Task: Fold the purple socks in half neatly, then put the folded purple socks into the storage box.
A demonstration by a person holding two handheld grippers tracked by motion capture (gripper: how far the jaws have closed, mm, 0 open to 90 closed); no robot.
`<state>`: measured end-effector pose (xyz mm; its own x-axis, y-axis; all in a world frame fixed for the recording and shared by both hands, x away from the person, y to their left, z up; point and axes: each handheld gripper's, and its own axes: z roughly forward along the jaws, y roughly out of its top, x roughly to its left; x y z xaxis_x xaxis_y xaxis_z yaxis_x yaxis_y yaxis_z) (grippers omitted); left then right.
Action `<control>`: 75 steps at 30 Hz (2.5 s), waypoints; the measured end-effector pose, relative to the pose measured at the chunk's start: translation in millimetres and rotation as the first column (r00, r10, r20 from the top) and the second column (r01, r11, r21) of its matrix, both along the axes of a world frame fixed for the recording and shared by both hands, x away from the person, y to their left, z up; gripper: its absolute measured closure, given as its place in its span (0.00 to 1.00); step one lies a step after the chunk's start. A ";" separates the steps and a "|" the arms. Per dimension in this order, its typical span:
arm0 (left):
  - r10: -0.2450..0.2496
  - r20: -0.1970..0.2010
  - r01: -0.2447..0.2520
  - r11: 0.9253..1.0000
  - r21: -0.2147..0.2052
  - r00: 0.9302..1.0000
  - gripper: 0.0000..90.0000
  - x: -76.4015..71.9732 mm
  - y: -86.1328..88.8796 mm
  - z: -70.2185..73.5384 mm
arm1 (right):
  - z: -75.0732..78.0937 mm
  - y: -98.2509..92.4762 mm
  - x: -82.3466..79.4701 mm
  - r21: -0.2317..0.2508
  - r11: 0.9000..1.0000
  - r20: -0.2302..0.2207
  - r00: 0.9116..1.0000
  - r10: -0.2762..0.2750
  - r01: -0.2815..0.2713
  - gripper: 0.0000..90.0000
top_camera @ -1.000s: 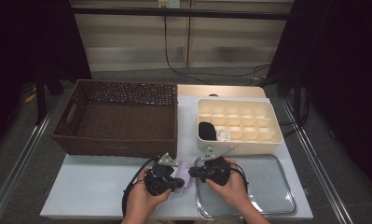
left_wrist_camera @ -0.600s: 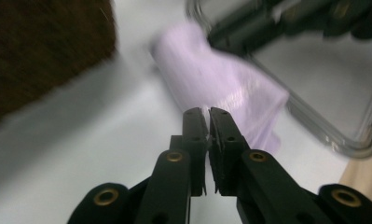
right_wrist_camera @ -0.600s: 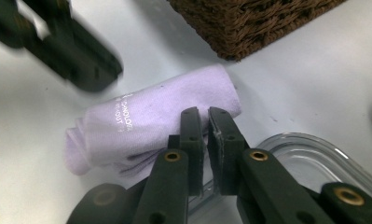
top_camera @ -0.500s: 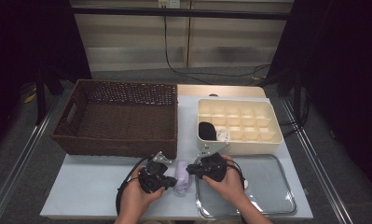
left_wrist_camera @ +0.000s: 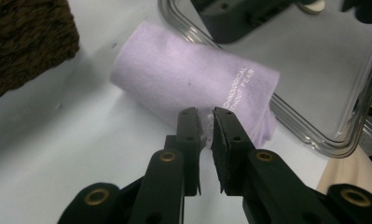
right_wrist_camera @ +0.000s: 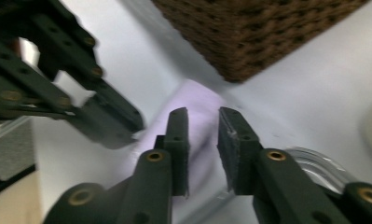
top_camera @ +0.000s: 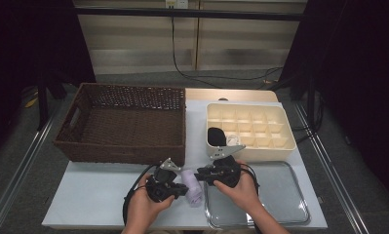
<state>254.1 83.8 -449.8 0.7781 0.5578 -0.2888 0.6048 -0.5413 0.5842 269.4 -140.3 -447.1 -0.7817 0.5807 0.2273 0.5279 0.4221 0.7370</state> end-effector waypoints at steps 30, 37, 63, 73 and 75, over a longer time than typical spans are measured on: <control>0.067 0.150 -0.072 0.997 0.031 0.986 0.58 8.5 21.2 5.9 | -30.3 4.4 10.2 0.058 0.992 -0.405 0.910 -0.082 0.115 0.82; 0.082 0.163 -0.087 0.996 0.022 0.983 0.50 11.7 26.3 -0.1 | -27.0 -1.1 11.9 0.117 0.985 -0.440 0.896 -0.061 0.125 0.88; 0.087 0.178 -0.095 0.995 0.040 0.980 0.42 18.2 34.6 -14.4 | -31.0 1.8 11.9 0.052 0.987 -0.432 0.895 -0.113 0.149 0.72; 0.071 0.213 -0.082 0.996 0.045 0.975 0.36 19.1 32.9 -22.8 | -18.4 -4.3 16.0 0.114 0.980 -0.478 0.874 -0.089 0.162 0.88; 0.073 0.225 -0.084 0.996 0.042 0.972 0.35 19.3 32.7 -23.7 | -12.6 -6.4 17.5 0.122 0.979 -0.487 0.869 -0.085 0.164 0.88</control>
<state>273.4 116.5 -473.6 0.7730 0.6289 -0.0832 0.5043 -0.5296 0.6820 286.9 -146.8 -459.7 -0.4783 0.5929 0.6478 0.8717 0.2313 0.4320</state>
